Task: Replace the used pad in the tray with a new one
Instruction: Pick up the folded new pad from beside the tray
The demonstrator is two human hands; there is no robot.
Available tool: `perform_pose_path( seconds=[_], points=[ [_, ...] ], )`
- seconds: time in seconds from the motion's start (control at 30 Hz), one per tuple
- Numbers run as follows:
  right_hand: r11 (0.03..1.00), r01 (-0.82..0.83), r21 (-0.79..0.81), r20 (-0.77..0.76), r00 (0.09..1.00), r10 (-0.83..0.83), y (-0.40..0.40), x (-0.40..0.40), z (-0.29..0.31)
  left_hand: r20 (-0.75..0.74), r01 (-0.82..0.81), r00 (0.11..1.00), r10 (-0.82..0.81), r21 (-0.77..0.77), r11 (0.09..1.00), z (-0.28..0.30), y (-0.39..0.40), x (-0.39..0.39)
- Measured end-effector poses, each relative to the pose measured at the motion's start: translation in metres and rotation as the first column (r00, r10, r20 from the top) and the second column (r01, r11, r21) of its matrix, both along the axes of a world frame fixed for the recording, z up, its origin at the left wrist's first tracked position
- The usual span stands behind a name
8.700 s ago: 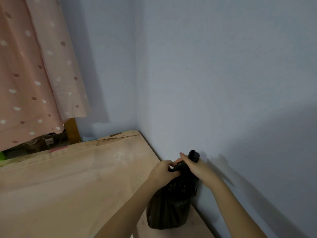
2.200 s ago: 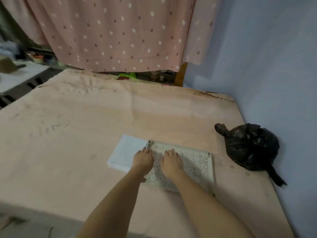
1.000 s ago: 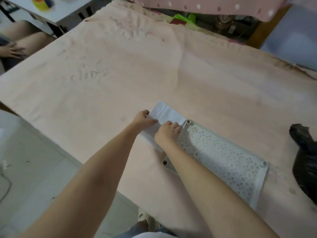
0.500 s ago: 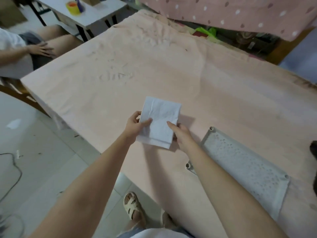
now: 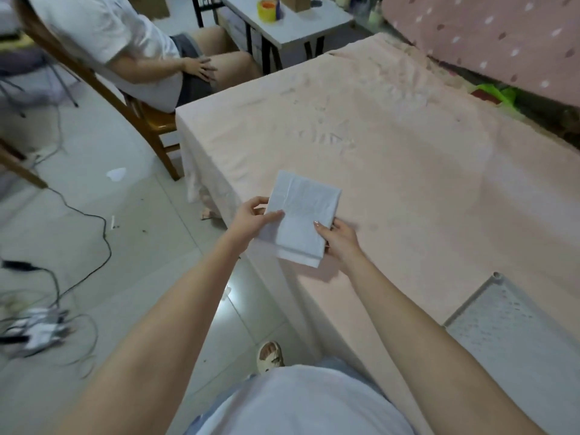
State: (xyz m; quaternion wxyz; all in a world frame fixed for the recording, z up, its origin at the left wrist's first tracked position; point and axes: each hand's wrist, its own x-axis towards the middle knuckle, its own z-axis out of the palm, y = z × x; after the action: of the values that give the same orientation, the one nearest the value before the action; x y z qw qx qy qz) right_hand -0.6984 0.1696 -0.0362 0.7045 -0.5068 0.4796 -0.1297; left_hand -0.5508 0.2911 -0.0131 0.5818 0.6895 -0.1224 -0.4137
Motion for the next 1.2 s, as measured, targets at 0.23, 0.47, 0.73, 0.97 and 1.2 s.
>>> perform_pose_path(
  seconds=[0.23,0.47,0.73,0.97,1.2],
  points=[
    [1.000,-0.018,-0.005,0.003,1.000,0.018,0.011,0.033,-0.002,0.026,-0.028,0.999,0.026,0.060,0.998,-0.009,0.010,0.033],
    [0.999,0.040,-0.012,0.007,0.999,-0.039,-0.009,0.059,-0.009,0.065,0.044,0.997,-0.050,0.096,0.994,-0.018,-0.015,0.065],
    [0.983,0.183,-0.009,0.014,0.983,-0.183,-0.046,0.089,-0.025,0.145,0.240,0.952,-0.271,0.197,0.950,-0.029,-0.079,0.118],
    [0.946,0.323,0.012,-0.026,0.946,-0.323,-0.058,0.085,-0.030,0.137,0.341,0.916,-0.376,0.224,0.913,-0.043,-0.112,0.124],
    [0.876,0.483,0.021,-0.054,0.875,-0.481,-0.053,0.061,-0.029,0.105,0.507,0.833,-0.543,0.244,0.827,-0.043,-0.147,0.108]
  ],
)
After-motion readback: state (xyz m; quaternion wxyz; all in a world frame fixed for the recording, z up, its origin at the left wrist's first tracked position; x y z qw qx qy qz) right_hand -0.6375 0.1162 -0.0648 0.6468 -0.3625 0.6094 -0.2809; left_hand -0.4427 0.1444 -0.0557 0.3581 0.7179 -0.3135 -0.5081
